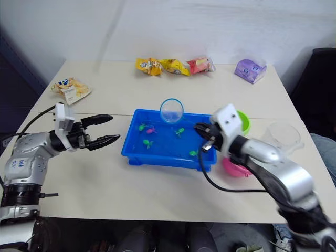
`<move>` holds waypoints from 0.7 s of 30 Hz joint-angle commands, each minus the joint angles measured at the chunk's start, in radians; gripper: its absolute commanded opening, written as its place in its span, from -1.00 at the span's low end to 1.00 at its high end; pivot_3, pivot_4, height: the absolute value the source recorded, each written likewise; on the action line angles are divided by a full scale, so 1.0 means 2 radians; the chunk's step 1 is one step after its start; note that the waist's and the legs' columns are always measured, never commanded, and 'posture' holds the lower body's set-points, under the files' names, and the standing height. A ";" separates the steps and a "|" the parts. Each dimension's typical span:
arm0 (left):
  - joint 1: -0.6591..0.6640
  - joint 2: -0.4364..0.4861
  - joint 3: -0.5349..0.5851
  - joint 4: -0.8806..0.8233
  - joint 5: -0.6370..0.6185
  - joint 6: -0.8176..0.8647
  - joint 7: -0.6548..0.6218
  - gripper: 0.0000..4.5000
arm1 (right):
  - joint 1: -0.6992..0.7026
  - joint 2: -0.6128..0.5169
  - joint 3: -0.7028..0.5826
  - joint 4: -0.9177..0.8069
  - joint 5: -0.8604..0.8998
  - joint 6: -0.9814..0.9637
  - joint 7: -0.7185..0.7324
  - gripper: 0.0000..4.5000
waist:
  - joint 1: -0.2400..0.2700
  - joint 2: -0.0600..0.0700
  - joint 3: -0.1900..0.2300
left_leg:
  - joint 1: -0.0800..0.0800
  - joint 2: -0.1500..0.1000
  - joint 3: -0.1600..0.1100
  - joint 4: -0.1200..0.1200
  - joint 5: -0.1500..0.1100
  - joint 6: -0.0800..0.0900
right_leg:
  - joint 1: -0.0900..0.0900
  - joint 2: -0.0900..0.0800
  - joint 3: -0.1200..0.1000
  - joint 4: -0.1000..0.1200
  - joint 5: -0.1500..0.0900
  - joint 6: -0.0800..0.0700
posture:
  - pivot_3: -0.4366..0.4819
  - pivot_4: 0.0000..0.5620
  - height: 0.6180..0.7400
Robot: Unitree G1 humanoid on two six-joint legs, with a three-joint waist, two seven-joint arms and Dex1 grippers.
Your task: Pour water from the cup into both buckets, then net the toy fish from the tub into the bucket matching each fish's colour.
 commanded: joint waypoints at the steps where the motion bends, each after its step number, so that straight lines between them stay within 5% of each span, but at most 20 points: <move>1: -0.006 0.014 0.009 0.020 0.004 -0.018 -0.016 0.97 | -0.039 0.040 0.023 0.024 -0.008 0.055 -0.018 -1.00 | 0.000 0.000 0.000 | -0.001 0.000 0.000 0.000 0.000 0.000 | -0.001 0.000 0.000 0.000 0.000 0.000 | -0.05 -0.47 1.00; 4: -0.014 0.026 -0.001 0.034 0.013 -0.026 -0.034 0.97 | -0.068 0.070 0.055 0.063 -0.056 0.056 -0.030 -1.00 | -0.002 0.000 0.000 | -0.008 0.000 0.000 0.002 0.000 0.000 | -0.007 0.000 0.000 0.003 0.000 0.001 | -0.05 -0.47 1.00; 15: -0.035 0.012 -0.015 0.033 0.023 -0.035 -0.026 0.97 | -0.059 0.063 0.034 0.046 -0.116 0.049 -0.014 -1.00 | -0.005 0.000 0.000 | -0.008 -0.001 0.001 0.002 0.000 0.001 | -0.007 0.000 0.000 0.003 0.001 0.001 | -0.05 -0.47 1.00; 21: -0.029 0.003 -0.017 0.021 0.024 -0.036 -0.017 0.97 | -0.067 0.042 0.086 0.061 -0.182 0.050 -0.008 -1.00 | -0.004 0.000 0.000 | -0.008 -0.001 0.001 0.002 0.000 0.001 | -0.007 0.000 0.000 0.003 0.001 0.001 | -0.05 -0.47 1.00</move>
